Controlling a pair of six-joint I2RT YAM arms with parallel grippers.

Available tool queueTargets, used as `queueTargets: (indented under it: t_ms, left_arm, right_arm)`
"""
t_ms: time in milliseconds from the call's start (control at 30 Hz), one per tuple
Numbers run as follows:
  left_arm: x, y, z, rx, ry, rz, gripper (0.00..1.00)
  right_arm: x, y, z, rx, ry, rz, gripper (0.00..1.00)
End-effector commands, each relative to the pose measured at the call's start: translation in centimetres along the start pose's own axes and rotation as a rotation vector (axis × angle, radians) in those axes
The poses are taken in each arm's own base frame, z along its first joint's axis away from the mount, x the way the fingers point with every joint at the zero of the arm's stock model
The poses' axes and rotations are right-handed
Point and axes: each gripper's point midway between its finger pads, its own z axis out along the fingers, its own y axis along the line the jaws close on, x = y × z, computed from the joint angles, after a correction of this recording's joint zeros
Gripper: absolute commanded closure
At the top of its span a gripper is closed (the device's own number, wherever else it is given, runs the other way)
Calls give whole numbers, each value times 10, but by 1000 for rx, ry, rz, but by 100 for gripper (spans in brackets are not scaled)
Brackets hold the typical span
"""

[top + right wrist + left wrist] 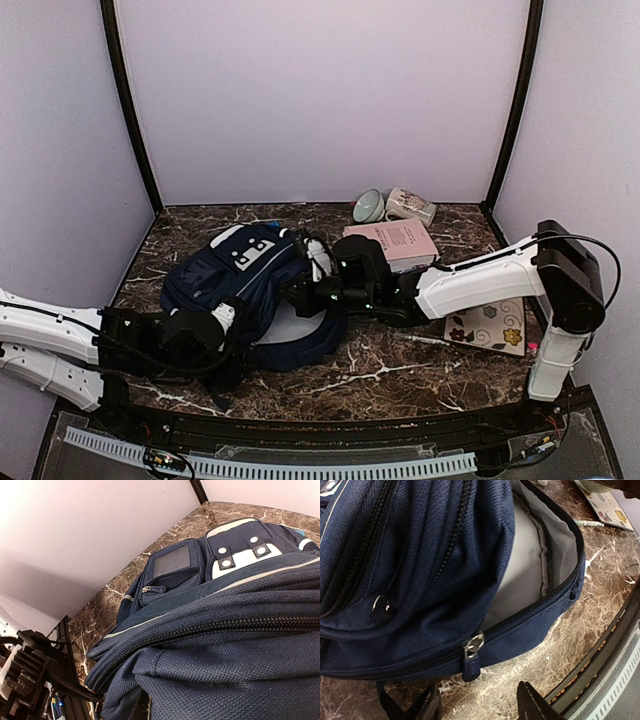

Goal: Pack the student bag
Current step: Grab the largest pocket of the student bag, then unzip the largest pocket of the student bag.

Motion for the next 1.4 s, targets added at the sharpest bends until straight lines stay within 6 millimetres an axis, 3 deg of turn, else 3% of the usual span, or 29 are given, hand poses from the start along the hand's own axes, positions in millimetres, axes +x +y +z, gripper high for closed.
queueTargets:
  t_ms: [0, 333, 533, 667, 900, 1200, 1367]
  left_arm:
    - [3, 14, 8, -81, -22, 1, 48]
    - [1, 19, 30, -180, -24, -9, 65]
    - [-8, 19, 24, -163, -82, -30, 91]
    - [-12, 14, 20, -112, -113, -37, 99]
    - [-12, 19, 14, -112, -130, -41, 100]
    - [-3, 70, -7, -348, -107, -131, 100]
    - [1, 78, -10, -359, -104, -157, 100]
  right_arm:
    - [-37, 13, -1, -42, -110, -5, 100]
    - [-35, 18, -3, -71, -106, 7, 100]
    - [-32, 16, -4, -68, -105, 10, 100]
    - [-30, 15, -3, -73, -103, 16, 100]
    - [-29, 14, -3, -67, -103, 19, 100]
    - [-32, 8, -10, -31, -111, 3, 100]
    - [-36, 1, -16, -8, -121, 1, 100]
